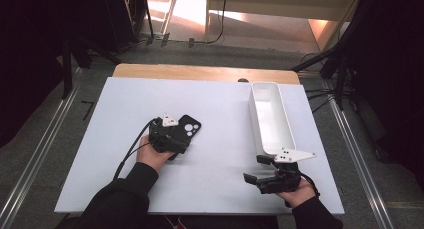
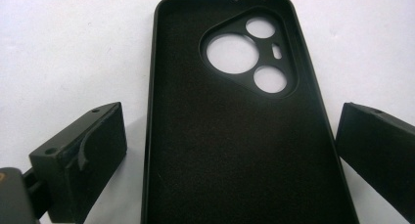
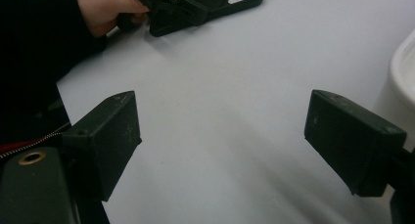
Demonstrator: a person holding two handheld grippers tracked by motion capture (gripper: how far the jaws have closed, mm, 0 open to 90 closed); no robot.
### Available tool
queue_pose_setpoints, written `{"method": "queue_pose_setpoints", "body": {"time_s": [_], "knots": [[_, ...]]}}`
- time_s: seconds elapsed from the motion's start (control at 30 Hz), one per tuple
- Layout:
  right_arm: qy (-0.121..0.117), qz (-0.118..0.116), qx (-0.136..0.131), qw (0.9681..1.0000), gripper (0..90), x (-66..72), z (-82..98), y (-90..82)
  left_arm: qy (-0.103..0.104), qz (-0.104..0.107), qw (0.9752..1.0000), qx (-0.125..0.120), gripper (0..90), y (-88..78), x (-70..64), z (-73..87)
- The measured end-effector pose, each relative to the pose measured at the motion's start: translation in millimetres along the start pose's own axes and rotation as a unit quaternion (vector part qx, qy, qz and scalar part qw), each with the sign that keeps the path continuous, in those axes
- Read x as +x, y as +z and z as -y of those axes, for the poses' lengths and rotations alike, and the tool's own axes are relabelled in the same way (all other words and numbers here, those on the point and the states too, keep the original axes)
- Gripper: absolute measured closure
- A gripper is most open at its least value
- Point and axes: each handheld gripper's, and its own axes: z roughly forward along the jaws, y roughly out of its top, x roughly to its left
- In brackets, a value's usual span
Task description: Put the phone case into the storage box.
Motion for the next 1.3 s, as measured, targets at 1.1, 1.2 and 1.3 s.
{"method": "queue_pose_setpoints", "body": {"time_s": [1.1, 1.2, 1.3], "knots": [[-0.003, -0.003, -0.002, 1.0, 11.9, 2.6, -0.2, 1.0, 0.007, 0.002, 0.9999, -0.013, 14.5, -5.3, -4.9, 1.8], [-0.001, -0.004, -0.004, 1.0, 11.9, 3.4, -0.4, 0.9, 0.01, 0.001, 0.9999, -0.013, 15.0, -6.3, -4.7, 0.9], [-0.004, -0.004, -0.004, 1.0, 11.9, 4.3, -1.2, 1.3, 0.012, 0.003, 0.9999, -0.011, 15.1, -7.4, -4.8, 0.5]]}}
